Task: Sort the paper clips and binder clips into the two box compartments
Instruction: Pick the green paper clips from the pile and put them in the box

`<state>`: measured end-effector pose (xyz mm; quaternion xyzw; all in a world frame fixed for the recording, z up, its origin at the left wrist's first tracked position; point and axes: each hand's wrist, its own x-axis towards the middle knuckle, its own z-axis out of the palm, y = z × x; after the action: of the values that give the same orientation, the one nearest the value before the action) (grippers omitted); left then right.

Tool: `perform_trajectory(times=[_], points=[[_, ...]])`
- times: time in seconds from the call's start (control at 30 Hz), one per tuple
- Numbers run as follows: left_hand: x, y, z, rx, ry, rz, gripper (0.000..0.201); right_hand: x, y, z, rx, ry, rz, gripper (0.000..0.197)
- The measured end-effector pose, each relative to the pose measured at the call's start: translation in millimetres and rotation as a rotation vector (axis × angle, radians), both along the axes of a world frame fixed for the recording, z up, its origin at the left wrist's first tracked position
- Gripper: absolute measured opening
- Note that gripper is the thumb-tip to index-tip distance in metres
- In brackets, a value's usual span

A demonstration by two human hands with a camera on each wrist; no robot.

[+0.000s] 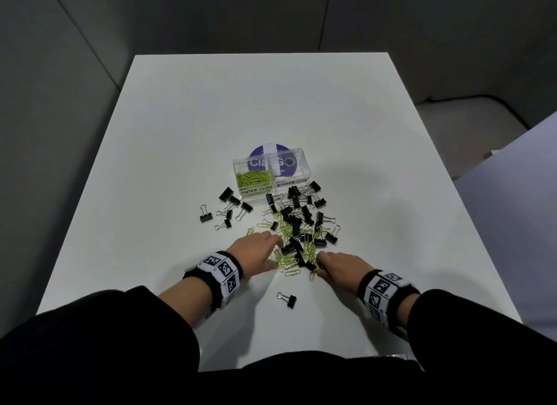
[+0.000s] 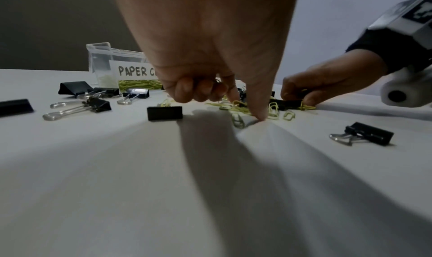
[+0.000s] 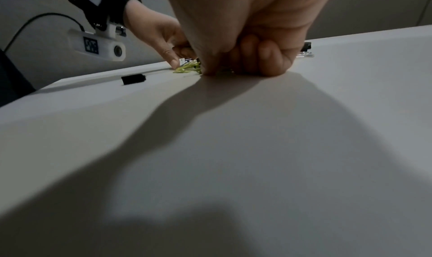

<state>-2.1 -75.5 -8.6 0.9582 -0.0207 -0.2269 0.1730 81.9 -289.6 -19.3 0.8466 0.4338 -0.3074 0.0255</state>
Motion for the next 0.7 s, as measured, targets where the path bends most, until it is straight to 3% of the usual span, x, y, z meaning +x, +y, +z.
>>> perform_trajectory(times=[0.17,0.33,0.47,0.7], points=[[6,-3,-1,0.078,-0.009,-0.056,0.027,3,3,4,-0.054,0.000,0.059,0.033],[0,3,1,0.071,-0.015,-0.068,0.027,8,9,16,-0.011,0.032,0.029,0.029],[-1,16,14,-0.030,-0.070,0.037,0.024,19,25,37,0.113,0.050,-0.021,0.014],[12,52,52,-0.200,-0.229,0.260,0.013,50,88,77,0.323,0.042,-0.065,0.016]])
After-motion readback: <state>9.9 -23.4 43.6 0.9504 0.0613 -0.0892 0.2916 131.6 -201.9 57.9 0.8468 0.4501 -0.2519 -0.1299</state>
